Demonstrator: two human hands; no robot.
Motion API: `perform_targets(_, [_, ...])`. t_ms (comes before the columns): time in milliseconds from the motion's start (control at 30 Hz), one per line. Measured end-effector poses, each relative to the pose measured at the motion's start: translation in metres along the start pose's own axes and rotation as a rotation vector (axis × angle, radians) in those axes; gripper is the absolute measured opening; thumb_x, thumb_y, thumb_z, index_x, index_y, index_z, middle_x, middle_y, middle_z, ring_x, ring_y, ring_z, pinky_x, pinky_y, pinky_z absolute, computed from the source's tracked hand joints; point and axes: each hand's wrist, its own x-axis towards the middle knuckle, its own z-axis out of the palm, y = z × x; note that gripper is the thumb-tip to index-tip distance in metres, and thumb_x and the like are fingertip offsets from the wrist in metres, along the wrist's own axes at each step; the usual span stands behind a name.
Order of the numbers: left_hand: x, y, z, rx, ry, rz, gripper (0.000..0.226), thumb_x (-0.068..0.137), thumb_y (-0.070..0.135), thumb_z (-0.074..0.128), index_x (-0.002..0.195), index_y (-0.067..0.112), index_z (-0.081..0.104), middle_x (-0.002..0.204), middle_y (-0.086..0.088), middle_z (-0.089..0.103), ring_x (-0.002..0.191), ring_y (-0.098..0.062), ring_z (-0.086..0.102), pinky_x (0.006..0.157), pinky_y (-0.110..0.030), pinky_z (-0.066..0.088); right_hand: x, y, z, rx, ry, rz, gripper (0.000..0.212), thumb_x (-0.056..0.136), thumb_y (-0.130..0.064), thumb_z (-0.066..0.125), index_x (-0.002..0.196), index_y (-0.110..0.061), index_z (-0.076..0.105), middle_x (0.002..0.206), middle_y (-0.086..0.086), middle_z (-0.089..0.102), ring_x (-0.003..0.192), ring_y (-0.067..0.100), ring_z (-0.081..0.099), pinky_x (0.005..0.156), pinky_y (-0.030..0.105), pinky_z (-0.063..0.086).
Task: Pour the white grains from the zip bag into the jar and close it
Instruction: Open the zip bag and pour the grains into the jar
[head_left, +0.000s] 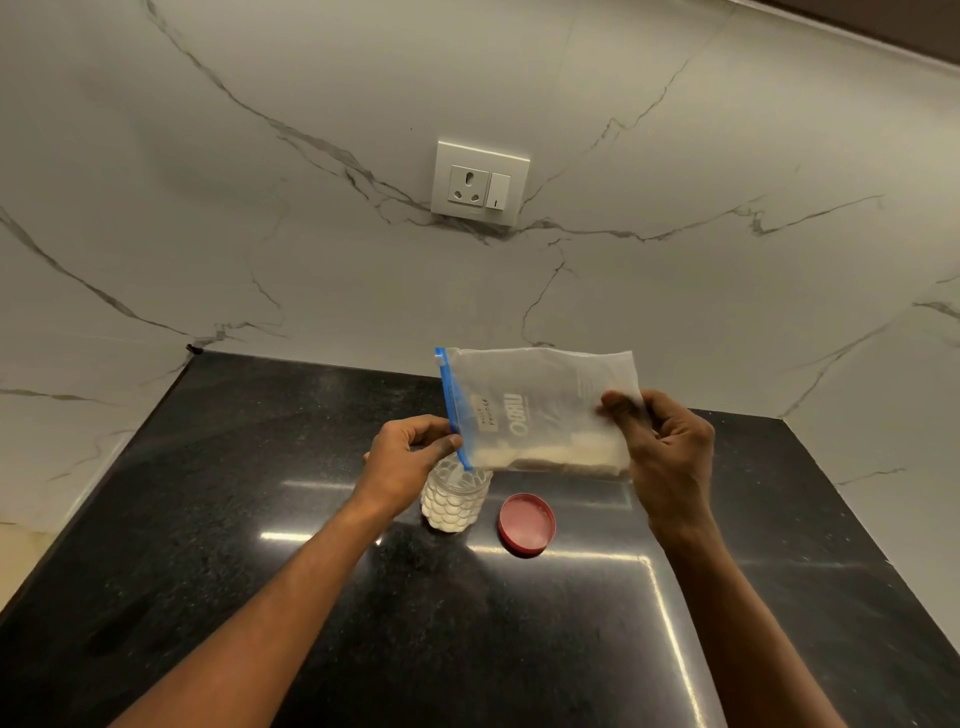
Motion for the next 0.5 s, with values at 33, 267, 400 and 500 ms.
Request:
perform_targets(33, [0.0005,0.0009,0.0003,-0.003,-0.003,0.002,0.017,0.097,0.016,0.075,0.112,0.019,0.08,0.108,0.006,0.082,0.105,-0.008,0.077,0.096,-0.038,0.063,0.0001,0.0001,-0.0001,0.005,0.008,0.003,0.016,0.096,-0.033,0.072,0.092,-0.019,0.079,0.088,0.004,0.078,0.081,0.031,0.073,0.069,0.057,0.06])
perform_targets(267, [0.0026,0.0036,0.0008,0.009,-0.016,0.012,0.018,0.097,0.014,0.074,0.114,0.018,0.079,0.109,0.005,0.082,0.105,-0.009,0.077,0.095,-0.034,0.062,0.0015,0.0017,-0.0014,0.015,0.0,0.004,0.014,0.096,-0.034,0.072,0.093,-0.021,0.078,0.09,-0.002,0.079,0.081,0.021,0.075,0.066,0.041,0.062])
perform_targets(400, [0.0029,0.0036,0.0009,0.008,-0.013,0.013,0.017,0.097,0.014,0.074,0.112,0.021,0.079,0.108,0.006,0.081,0.103,-0.006,0.077,0.091,-0.03,0.062,0.0005,0.0023,-0.0021,0.004,-0.007,-0.009,0.013,0.096,-0.034,0.071,0.092,-0.023,0.078,0.09,-0.003,0.078,0.08,0.018,0.074,0.064,0.038,0.062])
perform_targets(500, [0.0027,0.0032,0.0014,0.009,-0.015,0.006,0.017,0.097,0.014,0.074,0.111,0.022,0.079,0.107,0.006,0.082,0.102,-0.006,0.078,0.089,-0.027,0.062,-0.0015,0.0041,0.0009,-0.017,-0.002,-0.022,0.013,0.097,-0.034,0.071,0.092,-0.024,0.077,0.089,-0.002,0.077,0.079,0.024,0.073,0.063,0.042,0.061])
